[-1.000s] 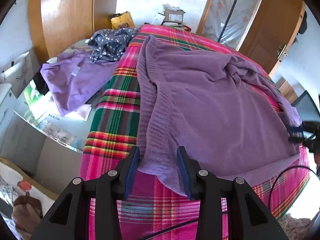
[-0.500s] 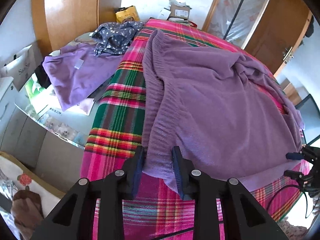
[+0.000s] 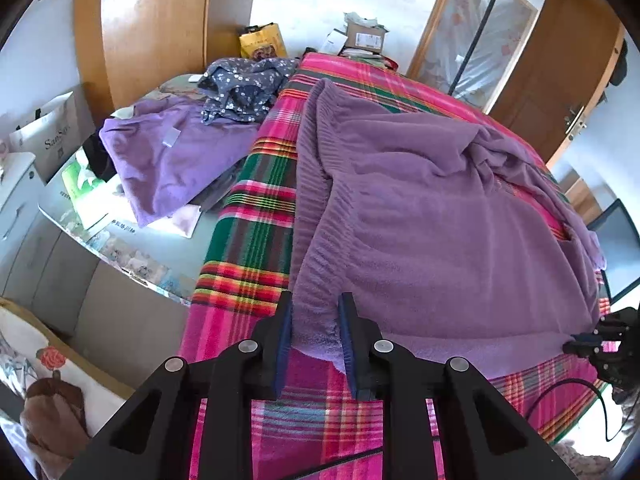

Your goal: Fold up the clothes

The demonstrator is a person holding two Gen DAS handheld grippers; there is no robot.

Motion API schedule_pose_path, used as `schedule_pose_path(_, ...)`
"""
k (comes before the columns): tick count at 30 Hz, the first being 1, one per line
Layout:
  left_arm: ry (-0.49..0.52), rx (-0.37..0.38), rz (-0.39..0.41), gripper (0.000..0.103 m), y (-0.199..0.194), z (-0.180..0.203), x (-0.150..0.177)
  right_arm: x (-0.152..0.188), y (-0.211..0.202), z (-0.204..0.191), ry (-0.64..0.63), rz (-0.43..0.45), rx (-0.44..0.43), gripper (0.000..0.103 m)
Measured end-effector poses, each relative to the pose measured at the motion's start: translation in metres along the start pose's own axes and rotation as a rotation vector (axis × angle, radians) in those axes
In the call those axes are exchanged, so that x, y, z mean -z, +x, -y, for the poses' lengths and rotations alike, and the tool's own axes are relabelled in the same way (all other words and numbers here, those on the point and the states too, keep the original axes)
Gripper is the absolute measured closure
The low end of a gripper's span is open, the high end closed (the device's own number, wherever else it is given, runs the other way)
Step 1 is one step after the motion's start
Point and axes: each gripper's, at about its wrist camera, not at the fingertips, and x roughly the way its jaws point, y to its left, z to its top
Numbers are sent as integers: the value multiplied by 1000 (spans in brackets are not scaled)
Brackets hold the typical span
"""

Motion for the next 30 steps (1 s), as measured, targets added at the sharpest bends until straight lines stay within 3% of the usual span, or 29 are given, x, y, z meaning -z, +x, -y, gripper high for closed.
schedule_pose_path(7, -45, -15, -13, 81, 1, -16, 5, -1, 0, -17, -30, 1, -53, 100)
schedule_pose_path(12, -51, -38, -34, 81, 10, -15, 9, 1, 8, -8, 26, -9, -66, 100)
schedule_pose_path(16, -33, -65, -40, 80, 12, -11, 9, 4, -2, -2, 65, 9, -47, 91)
schedule_pose_path(21, -23, -96, -41, 76, 12, -7, 9, 30, -39, 29, 247, 115, -34, 85)
schedule_pose_path(24, -55, -87, -40, 74, 7, -10, 10, 52, -57, 54, 371, 153, 11, 82)
schedule_pose_path(30, -45, -109, 1, 71, -25, -5, 17, 96, -102, 84, 488, 206, 158, 81)
